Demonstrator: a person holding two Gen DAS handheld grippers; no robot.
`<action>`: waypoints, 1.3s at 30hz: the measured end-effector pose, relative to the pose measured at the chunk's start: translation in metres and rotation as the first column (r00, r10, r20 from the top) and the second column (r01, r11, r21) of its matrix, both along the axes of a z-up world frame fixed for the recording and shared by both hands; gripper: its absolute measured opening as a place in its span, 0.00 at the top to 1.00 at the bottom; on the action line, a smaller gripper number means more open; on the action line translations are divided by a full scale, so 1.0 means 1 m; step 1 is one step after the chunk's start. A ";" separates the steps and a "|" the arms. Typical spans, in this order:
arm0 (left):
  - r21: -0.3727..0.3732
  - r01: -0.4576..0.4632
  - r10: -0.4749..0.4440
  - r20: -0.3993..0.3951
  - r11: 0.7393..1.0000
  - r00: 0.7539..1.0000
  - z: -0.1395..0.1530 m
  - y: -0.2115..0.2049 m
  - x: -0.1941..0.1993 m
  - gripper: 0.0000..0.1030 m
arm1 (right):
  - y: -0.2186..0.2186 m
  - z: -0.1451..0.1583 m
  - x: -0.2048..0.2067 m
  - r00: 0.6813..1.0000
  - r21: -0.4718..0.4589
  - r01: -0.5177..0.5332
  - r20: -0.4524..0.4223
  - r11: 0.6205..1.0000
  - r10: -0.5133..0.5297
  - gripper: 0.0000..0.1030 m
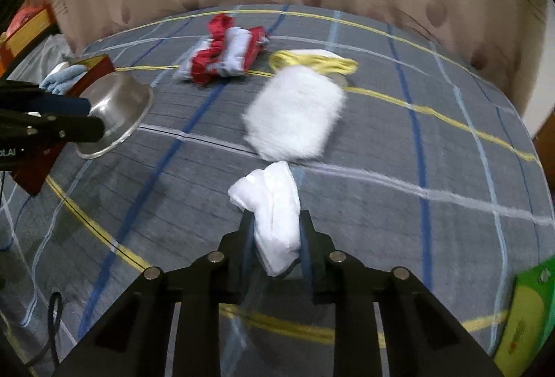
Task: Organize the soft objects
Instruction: 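Grasp the white fluffy pad with the left tool while the right tool holds the cloth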
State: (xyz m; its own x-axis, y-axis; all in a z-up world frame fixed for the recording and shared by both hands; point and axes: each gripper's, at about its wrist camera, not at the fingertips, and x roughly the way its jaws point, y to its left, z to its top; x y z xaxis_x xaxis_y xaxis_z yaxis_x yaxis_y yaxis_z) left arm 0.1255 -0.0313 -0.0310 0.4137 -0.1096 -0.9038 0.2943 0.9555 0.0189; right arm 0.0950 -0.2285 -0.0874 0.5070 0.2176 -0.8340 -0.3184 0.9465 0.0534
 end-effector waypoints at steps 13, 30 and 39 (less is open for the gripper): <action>-0.137 0.108 -0.116 -0.051 0.985 0.992 0.000 -0.098 0.046 0.49 | -0.049 -0.007 -0.005 0.982 0.107 0.169 -0.103 0.980 -0.158 0.79; -0.125 0.056 -0.067 -0.093 0.991 0.993 -0.043 -0.126 0.102 0.42 | -0.052 -0.008 -0.003 0.982 0.150 0.167 -0.115 0.974 -0.151 0.76; -0.125 0.068 -0.077 -0.067 0.990 0.995 -0.048 -0.126 0.099 0.46 | -0.053 -0.008 -0.001 0.981 0.166 0.172 -0.122 0.971 -0.153 0.76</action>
State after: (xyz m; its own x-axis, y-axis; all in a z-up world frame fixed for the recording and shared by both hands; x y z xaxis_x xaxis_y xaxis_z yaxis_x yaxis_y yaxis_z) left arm 0.2249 -0.1576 -0.0787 0.3357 -0.2482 -0.9087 0.3592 0.9255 -0.1201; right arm 0.0938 -0.2818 -0.0950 0.4571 0.2871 -0.8418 -0.1441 0.9579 0.2485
